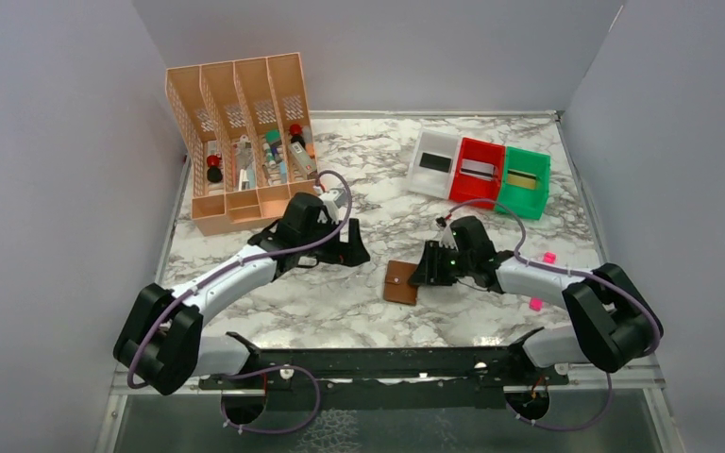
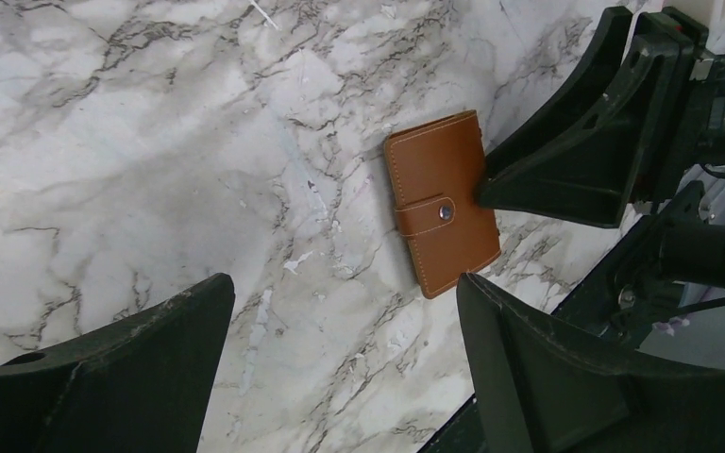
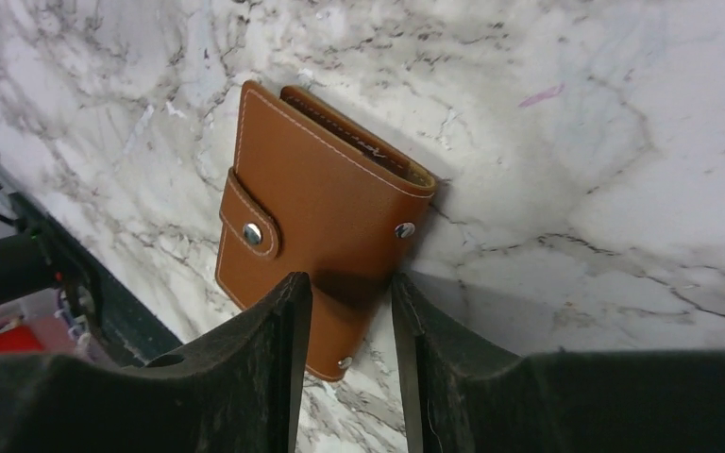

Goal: Take the credit cards out of the card holder

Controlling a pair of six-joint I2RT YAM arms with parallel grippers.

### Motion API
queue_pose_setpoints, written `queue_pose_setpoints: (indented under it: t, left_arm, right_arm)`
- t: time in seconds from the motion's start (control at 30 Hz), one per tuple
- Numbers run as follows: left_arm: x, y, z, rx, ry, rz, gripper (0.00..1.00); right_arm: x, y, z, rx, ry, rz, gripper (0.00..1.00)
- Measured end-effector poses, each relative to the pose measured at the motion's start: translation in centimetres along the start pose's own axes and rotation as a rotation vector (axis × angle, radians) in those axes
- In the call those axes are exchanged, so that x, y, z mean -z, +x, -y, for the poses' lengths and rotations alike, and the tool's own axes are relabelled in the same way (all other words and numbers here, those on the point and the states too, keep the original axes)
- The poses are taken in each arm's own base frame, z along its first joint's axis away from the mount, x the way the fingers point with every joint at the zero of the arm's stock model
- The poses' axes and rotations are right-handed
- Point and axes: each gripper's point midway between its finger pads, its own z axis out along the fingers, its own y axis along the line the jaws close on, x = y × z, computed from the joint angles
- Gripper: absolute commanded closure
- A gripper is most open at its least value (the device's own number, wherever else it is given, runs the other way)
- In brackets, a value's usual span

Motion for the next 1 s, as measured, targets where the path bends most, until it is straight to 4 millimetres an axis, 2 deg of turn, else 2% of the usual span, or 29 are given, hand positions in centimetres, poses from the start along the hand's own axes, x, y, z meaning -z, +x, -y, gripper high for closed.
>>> queue_pose_setpoints:
  t: [0.37, 0.5, 0.63, 0.73, 0.87, 1.0]
  left_arm:
    - [-3.0, 3.4, 1.1, -0.030, -0.074, -0.066, 0.12]
    - [-3.9, 4.2, 1.0, -0.047, -0.115, -0.076, 0.19]
    - [-5.1, 4.5, 0.9, -0.066, -0.148, -0.095, 0.20]
    - [-5.7, 4.4, 1.0, -0.079, -0.165, -0.097, 0.25]
    - [-6.5, 4.1, 2.2, -0.119, -0.158, -0.098, 0.35]
    - [-7.8, 4.1, 3.8, -0.182, -0.148, -0.121, 0.47]
  right_arm:
    - [-0.6, 2.2, -2.6, 0.025, -0.104, -0.052, 0.53]
    - [-0.9, 1.5, -2.6, 0.041, -0.074, -0.041, 0.53]
    - [-1.1, 0.2, -1.9, 0.043, -0.016, -0.003, 0.50]
    - [-0.9, -0.6, -1.4, 0.042, 0.029, 0.040, 0.49]
    - [-0.6, -1.3, -1.2, 0.038, 0.054, 0.077, 0.51]
    - [-0.8, -0.6, -0.8, -0.030, 0.048, 0.082, 0.51]
